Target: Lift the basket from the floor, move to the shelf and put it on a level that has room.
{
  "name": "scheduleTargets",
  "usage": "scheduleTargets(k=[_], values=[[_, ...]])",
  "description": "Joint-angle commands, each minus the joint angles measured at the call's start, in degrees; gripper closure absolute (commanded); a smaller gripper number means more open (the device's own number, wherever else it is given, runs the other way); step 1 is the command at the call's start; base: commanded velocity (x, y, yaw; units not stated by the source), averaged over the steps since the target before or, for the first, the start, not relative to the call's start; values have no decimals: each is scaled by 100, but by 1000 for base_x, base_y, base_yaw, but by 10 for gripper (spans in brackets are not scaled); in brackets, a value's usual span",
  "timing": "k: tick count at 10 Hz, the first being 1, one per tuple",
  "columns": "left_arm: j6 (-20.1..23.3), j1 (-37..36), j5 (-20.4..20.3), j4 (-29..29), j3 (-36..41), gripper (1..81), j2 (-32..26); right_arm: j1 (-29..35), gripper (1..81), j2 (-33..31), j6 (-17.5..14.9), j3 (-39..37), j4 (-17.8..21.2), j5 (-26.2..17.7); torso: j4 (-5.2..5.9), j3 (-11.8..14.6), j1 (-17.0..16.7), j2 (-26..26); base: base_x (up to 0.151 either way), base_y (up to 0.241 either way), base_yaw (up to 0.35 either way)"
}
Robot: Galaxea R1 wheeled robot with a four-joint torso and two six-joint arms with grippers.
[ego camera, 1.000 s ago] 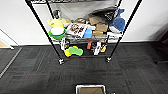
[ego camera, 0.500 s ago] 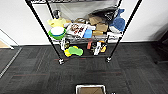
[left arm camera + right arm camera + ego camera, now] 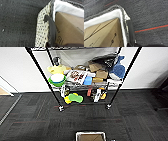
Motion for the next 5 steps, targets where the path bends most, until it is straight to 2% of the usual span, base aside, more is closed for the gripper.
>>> scheduleTargets(k=[1, 2, 3, 5], values=[[-35, -337, 673, -44, 50, 811, -93, 416, 811, -75, 95, 74, 74, -249, 0, 0, 0, 0, 0, 0, 0], [-35, -266, 655, -34, 50, 811, -94, 407, 811, -92, 113, 74, 82, -275, 0, 0, 0, 0, 0, 0, 0], [-35, -266, 655, -43, 59, 811, -94, 406, 811, -92, 157, 100, 82, -284, 0, 0, -369, 573, 0, 0, 0], [-35, -275, 673, -70, 59, 811, -102, 398, 811, -128, 183, 162, 82, -293, 0, 0, -391, 617, 0, 0, 0]])
